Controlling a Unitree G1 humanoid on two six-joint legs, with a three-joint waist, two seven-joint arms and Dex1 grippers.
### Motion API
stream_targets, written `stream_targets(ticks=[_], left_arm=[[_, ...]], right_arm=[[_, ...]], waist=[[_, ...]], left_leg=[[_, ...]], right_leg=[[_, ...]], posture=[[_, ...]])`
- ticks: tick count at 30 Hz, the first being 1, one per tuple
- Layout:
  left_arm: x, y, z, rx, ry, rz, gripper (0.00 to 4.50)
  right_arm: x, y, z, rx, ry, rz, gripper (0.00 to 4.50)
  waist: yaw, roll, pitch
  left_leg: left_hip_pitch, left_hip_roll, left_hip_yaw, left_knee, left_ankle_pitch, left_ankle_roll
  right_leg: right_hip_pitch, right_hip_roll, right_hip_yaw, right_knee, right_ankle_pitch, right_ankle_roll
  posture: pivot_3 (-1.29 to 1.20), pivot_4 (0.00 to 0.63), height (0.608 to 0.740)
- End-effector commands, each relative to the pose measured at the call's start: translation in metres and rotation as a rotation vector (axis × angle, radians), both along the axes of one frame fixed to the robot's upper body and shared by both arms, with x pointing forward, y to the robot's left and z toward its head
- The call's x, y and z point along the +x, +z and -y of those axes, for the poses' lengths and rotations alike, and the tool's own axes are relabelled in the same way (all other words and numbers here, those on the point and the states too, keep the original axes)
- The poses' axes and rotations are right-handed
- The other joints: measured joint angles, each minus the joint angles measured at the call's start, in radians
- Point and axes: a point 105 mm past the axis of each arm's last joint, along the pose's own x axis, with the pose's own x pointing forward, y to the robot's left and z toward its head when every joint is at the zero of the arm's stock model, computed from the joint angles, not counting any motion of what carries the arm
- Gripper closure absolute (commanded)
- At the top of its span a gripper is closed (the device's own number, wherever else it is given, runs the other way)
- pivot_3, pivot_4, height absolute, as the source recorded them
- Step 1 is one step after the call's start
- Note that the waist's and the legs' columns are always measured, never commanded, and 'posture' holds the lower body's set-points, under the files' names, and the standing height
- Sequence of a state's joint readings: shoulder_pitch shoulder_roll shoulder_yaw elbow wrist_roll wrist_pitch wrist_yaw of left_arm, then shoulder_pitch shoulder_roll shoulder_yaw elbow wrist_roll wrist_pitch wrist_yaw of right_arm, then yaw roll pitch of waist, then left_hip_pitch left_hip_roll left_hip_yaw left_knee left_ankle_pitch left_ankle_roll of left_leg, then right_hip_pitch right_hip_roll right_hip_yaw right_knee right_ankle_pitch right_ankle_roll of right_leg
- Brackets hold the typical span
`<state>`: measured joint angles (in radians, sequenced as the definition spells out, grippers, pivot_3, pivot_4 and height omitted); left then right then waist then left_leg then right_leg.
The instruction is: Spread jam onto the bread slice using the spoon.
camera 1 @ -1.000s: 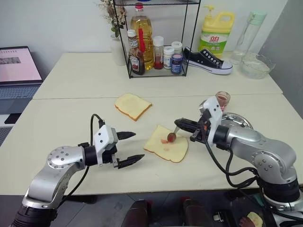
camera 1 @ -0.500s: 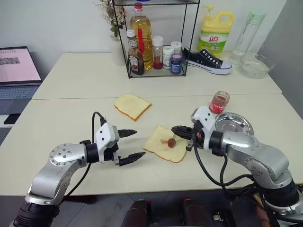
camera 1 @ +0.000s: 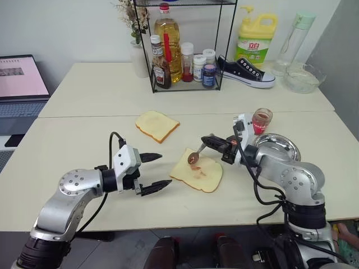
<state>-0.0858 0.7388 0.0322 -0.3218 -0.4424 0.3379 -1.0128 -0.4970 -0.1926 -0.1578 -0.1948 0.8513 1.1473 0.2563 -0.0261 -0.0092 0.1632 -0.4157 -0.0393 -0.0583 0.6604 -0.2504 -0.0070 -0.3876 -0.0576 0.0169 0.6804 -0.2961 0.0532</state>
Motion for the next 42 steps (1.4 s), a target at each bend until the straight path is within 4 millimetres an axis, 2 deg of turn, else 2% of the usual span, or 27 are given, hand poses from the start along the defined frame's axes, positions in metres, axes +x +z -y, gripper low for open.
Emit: stream_targets(ticks=[1,4,8,17,34,39,42], left_arm=[[-0.001,0.007,0.002,0.002,-0.014,0.040,0.00],[-0.002,0.007,0.002,0.004,-0.011,0.038,0.00],[-0.003,0.007,0.001,0.006,-0.008,0.035,0.00],[-0.004,0.006,0.001,0.010,-0.010,0.032,0.00],[-0.006,0.004,0.003,0.007,-0.021,0.024,0.00],[-0.007,0.004,0.002,0.006,-0.016,0.024,0.00],[-0.008,0.004,0.003,0.005,-0.014,0.024,0.00]], right_arm=[[0.007,-0.002,0.005,0.061,-0.023,-0.055,4.48],[0.012,-0.014,0.008,0.115,-0.052,-0.153,4.48],[0.008,-0.028,0.013,0.115,-0.051,-0.229,4.48],[-0.012,-0.027,0.025,0.123,0.004,-0.259,4.48],[-0.051,-0.037,0.068,0.019,0.070,-0.346,4.48],[-0.053,-0.033,0.073,0.022,0.090,-0.344,4.48],[-0.047,-0.021,0.072,0.087,0.096,-0.312,4.48]], waist=[[0.000,0.000,0.000],[-0.003,0.000,0.000],[-0.003,0.000,0.000],[-0.003,0.000,0.000],[0.000,0.000,0.000],[-0.001,0.000,0.000],[0.000,0.000,0.000]], left_leg=[[0.000,0.000,0.000,0.000,0.000,0.000],[0.000,0.000,0.000,0.000,0.000,0.000],[0.000,0.000,0.001,0.000,0.000,0.000],[0.000,0.000,0.001,0.000,0.000,0.000],[0.000,0.000,0.001,0.000,0.000,0.000],[0.000,0.000,0.001,0.000,0.000,0.000],[0.000,0.000,0.001,0.000,0.000,0.000]], right_leg=[[0.000,0.000,0.000,0.000,0.000,0.000],[0.000,0.001,0.000,0.000,0.000,0.000],[0.000,0.001,0.000,0.000,0.000,0.000],[0.000,0.001,0.000,0.000,0.000,0.000],[0.001,0.001,0.000,0.000,0.000,0.000],[0.001,0.001,0.000,0.000,0.000,0.000],[0.001,0.001,0.000,-0.001,0.000,0.000]], posture=[[0.00,0.150,0.740],[0.00,0.150,0.740],[0.00,0.150,0.740],[0.00,0.150,0.740],[0.00,0.150,0.740],[0.00,0.150,0.740],[0.00,0.150,0.740]])
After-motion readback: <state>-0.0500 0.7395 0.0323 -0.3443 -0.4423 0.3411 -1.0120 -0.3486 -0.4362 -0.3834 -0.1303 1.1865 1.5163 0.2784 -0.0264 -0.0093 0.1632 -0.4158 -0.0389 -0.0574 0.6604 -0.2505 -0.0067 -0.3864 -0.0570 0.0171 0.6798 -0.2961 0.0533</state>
